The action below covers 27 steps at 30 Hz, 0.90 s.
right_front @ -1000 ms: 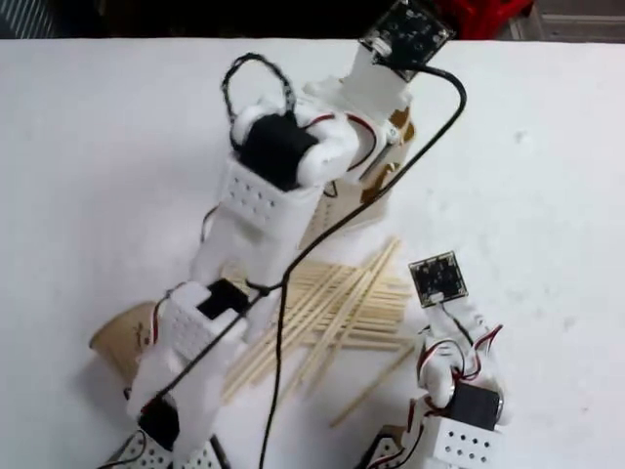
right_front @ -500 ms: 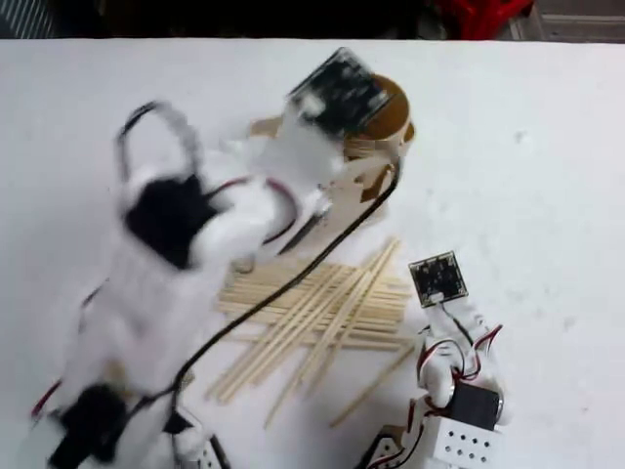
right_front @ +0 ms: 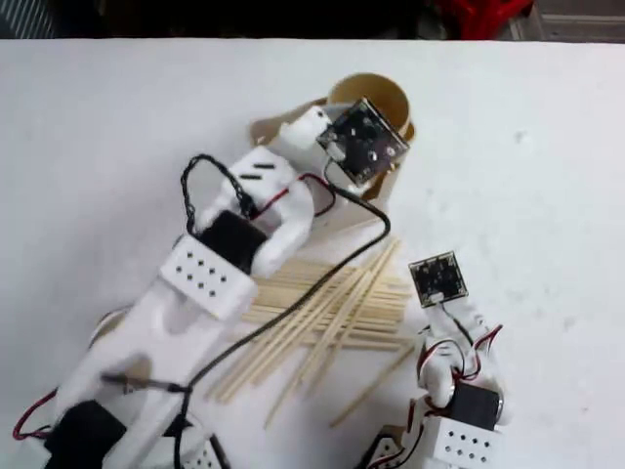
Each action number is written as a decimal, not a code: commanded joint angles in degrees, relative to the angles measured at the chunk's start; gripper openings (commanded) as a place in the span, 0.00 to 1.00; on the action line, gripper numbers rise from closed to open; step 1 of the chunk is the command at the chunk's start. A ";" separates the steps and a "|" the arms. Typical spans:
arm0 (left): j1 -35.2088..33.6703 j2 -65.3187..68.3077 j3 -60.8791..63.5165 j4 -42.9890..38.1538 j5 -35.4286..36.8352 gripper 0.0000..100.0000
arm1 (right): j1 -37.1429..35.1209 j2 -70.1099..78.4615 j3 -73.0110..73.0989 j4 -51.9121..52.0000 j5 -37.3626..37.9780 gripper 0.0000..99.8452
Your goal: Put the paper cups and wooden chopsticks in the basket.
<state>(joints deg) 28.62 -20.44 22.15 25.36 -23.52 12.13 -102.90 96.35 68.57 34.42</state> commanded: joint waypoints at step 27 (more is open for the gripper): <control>-20.44 -3.74 -35.69 41.23 -0.44 0.02 | 0.57 -0.40 0.44 -0.92 0.44 0.02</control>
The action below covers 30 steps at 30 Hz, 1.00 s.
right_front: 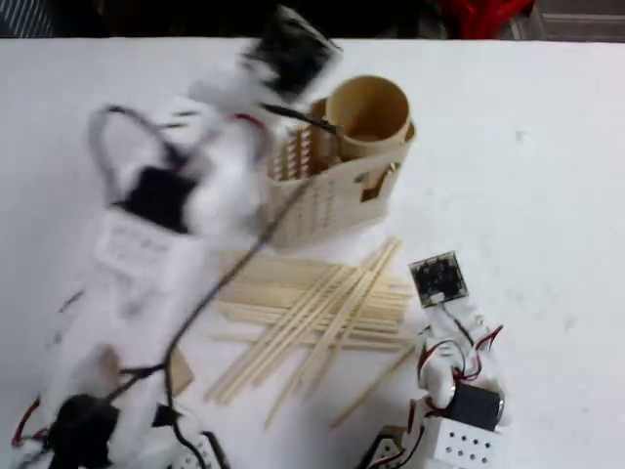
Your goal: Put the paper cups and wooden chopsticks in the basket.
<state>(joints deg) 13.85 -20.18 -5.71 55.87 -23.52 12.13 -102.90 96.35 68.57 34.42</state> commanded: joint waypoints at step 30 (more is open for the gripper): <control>-49.71 19.12 20.22 33.76 -36.66 0.17 | 0.57 -0.40 0.44 -0.84 0.44 0.02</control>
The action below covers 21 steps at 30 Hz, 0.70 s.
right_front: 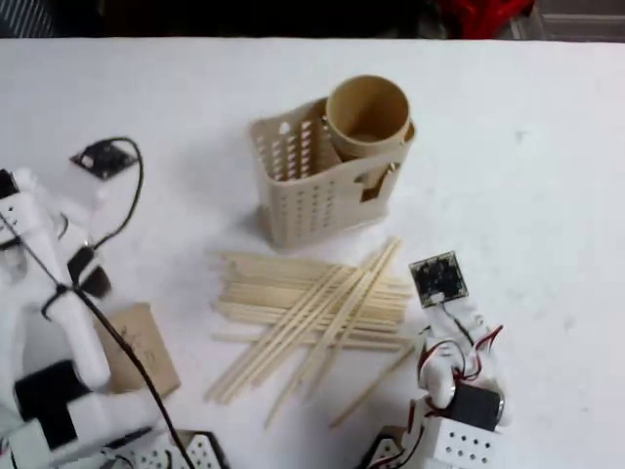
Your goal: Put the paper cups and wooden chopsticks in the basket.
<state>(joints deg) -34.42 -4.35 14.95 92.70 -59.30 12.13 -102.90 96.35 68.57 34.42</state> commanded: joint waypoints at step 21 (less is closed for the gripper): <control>-0.22 -0.92 -9.05 8.26 -1.58 0.17 | 0.57 -0.40 0.44 -1.01 0.44 0.02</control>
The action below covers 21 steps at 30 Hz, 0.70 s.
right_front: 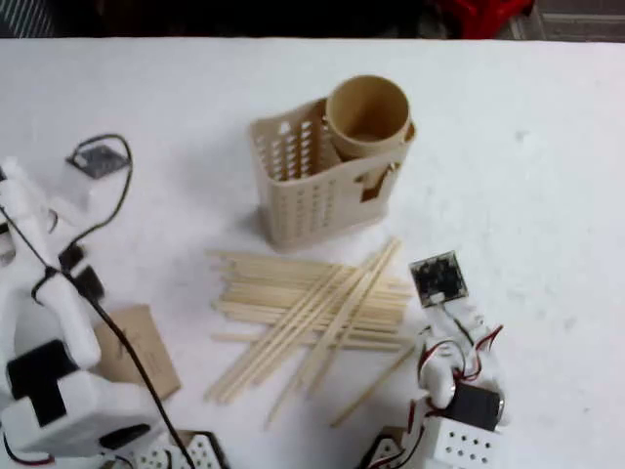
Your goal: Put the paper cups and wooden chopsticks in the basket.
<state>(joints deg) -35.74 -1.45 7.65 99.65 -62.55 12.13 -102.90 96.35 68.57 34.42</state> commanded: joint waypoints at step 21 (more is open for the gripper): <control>8.31 -4.09 23.65 -10.02 1.23 0.16 | 0.57 -0.40 0.44 -1.01 0.44 0.02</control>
<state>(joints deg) -28.18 -4.09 30.24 91.65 -61.49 12.13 -102.90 96.35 68.57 34.42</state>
